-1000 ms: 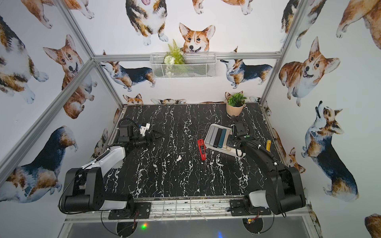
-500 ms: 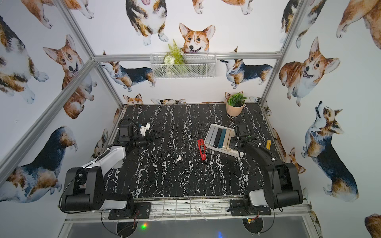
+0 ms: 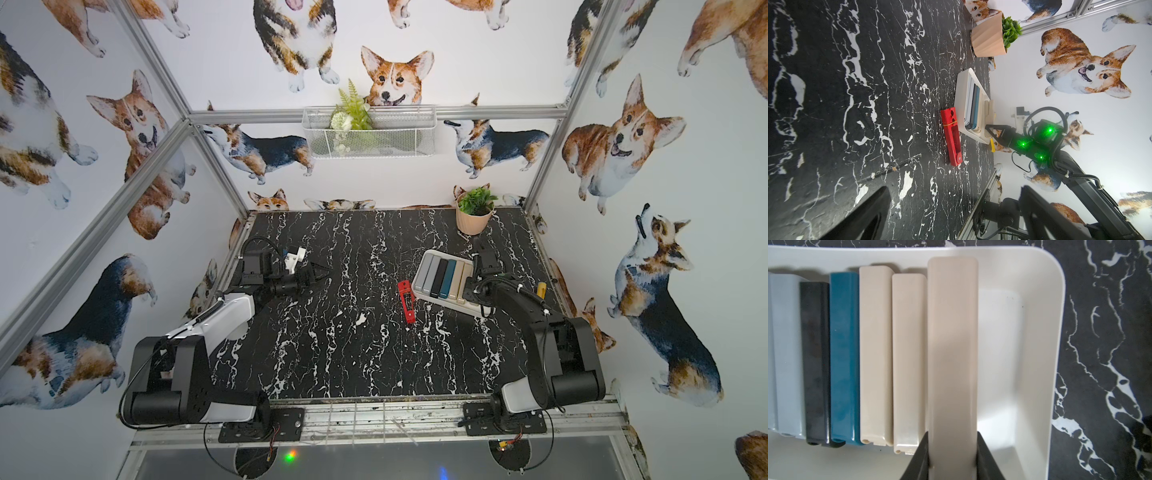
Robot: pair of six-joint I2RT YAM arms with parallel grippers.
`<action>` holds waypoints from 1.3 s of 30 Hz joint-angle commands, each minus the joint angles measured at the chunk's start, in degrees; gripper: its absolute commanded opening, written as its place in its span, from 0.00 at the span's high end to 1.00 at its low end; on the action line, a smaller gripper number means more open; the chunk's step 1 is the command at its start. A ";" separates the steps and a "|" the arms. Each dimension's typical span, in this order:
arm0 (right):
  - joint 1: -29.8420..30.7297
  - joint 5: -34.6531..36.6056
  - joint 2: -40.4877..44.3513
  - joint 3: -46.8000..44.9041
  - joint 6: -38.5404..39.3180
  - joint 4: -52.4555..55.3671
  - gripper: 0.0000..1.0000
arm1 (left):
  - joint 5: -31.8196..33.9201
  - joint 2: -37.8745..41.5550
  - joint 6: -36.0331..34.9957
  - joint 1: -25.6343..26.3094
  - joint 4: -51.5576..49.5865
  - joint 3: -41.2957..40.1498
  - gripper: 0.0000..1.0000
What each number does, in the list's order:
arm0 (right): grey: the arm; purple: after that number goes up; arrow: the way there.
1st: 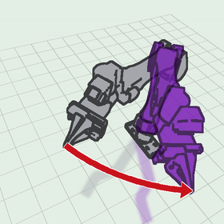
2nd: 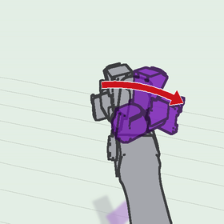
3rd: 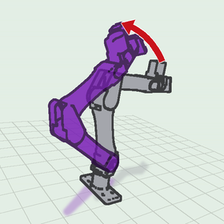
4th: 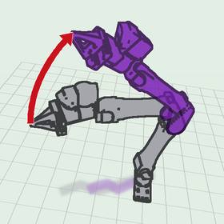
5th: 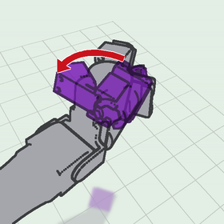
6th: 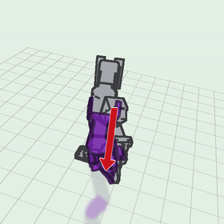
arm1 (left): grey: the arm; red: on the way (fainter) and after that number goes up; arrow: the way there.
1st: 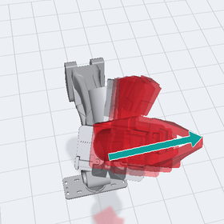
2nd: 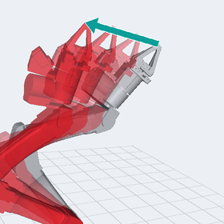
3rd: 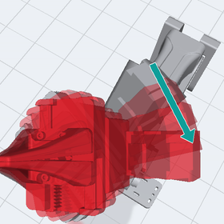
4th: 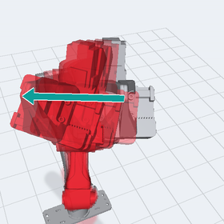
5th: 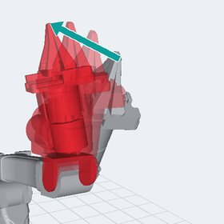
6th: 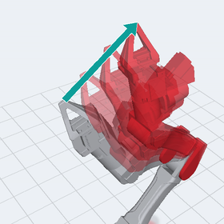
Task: Put the pruning pliers into the storage box
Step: Place the pruning pliers in the storage box.
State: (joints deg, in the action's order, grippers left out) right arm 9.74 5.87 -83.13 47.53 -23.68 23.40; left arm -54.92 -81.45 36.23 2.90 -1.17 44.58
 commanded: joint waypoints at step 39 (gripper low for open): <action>-0.32 -3.53 -6.58 3.47 0.48 -0.02 1.00 | -1.16 -22.83 7.54 20.90 13.52 21.68 0.00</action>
State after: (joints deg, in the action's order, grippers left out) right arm 9.32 3.18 -89.76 50.61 -23.68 23.38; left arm -54.94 -104.31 43.11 23.42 9.54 66.00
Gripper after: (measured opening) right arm 0.294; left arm 0.999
